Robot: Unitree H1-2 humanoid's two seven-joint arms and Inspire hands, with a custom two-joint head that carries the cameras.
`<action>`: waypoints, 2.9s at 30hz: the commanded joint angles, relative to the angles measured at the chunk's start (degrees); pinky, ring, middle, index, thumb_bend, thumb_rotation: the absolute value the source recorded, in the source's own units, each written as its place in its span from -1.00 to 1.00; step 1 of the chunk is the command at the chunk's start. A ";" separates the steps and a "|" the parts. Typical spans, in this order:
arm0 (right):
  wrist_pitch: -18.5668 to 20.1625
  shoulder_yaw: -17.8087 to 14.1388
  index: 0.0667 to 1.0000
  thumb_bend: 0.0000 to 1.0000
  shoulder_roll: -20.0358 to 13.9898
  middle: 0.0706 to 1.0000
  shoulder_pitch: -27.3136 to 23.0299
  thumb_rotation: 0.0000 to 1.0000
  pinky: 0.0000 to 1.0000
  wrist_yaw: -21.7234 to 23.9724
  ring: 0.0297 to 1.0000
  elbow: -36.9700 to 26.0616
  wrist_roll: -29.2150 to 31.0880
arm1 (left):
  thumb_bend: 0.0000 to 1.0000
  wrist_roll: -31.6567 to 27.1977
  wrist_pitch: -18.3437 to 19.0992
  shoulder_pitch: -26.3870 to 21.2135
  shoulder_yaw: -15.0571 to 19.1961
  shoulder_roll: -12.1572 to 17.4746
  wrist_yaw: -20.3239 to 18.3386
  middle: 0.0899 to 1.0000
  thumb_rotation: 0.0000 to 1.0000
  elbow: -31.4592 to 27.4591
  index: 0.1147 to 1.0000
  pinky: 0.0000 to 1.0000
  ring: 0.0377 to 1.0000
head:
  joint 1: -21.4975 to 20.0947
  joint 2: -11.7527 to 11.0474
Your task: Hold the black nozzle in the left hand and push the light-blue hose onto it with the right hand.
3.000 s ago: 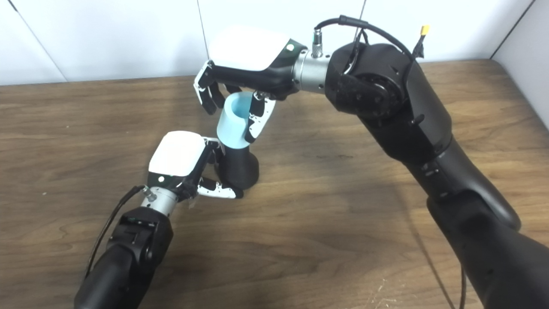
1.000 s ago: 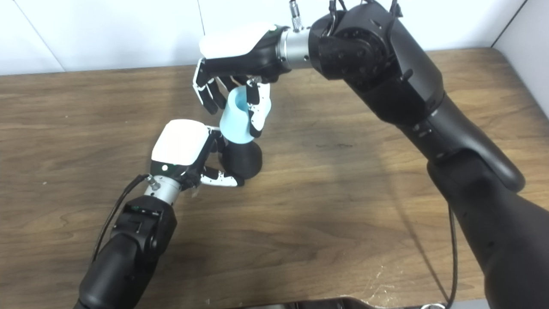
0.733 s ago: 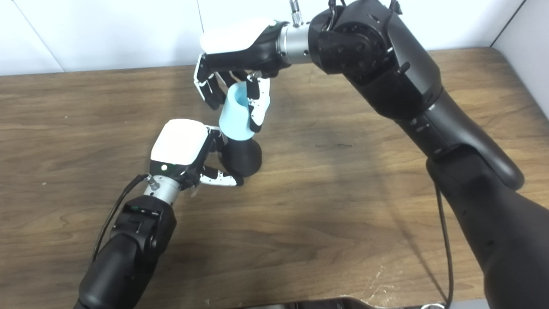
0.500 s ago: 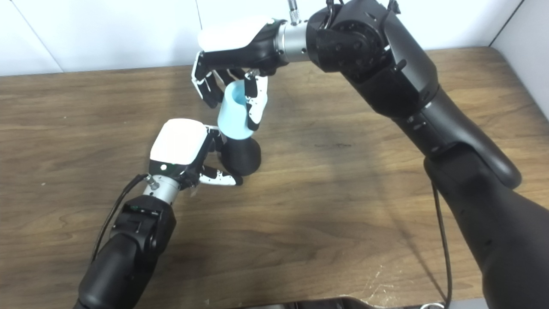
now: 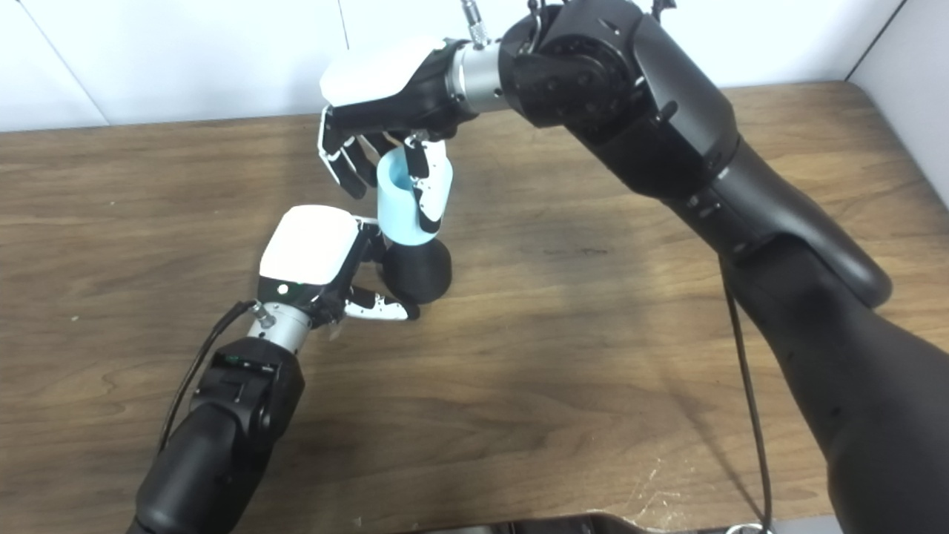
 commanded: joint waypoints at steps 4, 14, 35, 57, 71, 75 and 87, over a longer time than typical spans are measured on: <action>1.67 3.88 -0.05 -0.01 0.72 -0.03 0.73 -1.00 -0.43 3.51 -0.24 -0.01 -3.11 | 0.04 0.07 -1.43 -1.18 -1.00 -0.91 0.97 -0.05 -1.00 -0.75 -0.21 -0.10 0.06 | -0.04 0.03; 1.45 1.94 0.06 -0.02 -0.55 -0.07 1.23 -1.00 -0.40 1.76 -0.24 0.40 -2.96 | 0.04 0.39 -1.18 -1.23 -0.99 -1.07 0.48 -0.06 -1.00 -0.70 -0.21 -0.06 0.08 | 0.07 -0.11; 7.60 -7.36 0.37 0.94 -1.58 0.45 -5.41 -0.24 0.33 0.94 0.46 -3.07 1.04 | 0.05 0.53 -1.07 -0.81 -0.84 -1.15 -0.14 -0.06 -1.00 -1.09 -0.21 -0.08 0.07 | 0.56 -0.14; 7.11 -9.86 0.44 0.76 -5.20 0.51 -3.35 0.36 0.27 0.02 0.51 -6.12 1.46 | 0.05 0.40 -1.23 -0.59 -0.50 -0.57 -0.61 -0.07 -1.00 -1.51 -0.20 -0.07 0.07 | 0.98 0.03; 6.34 -12.30 0.43 0.65 -6.24 0.50 0.25 0.49 0.36 -1.33 0.51 -7.78 1.03 | 0.05 3.85 1.03 -0.58 2.07 -1.21 2.10 -0.09 -0.92 -3.53 -0.13 -0.12 0.00 | 1.82 -0.33; 6.59 -12.26 0.43 0.63 -6.11 0.51 0.66 0.47 0.35 -1.48 0.51 -7.75 0.47 | 0.80 4.54 1.20 -1.11 3.46 -2.16 1.00 0.10 -0.45 -6.09 0.15 -0.06 0.09 | 1.69 -0.54; 5.43 -12.25 0.40 0.69 -5.87 0.50 0.73 0.41 0.35 -2.50 0.51 -5.39 -0.34 | 1.00 2.32 3.30 -2.83 8.27 -5.16 -4.13 0.95 -0.05 -7.65 0.78 0.97 0.95 | 1.81 -0.53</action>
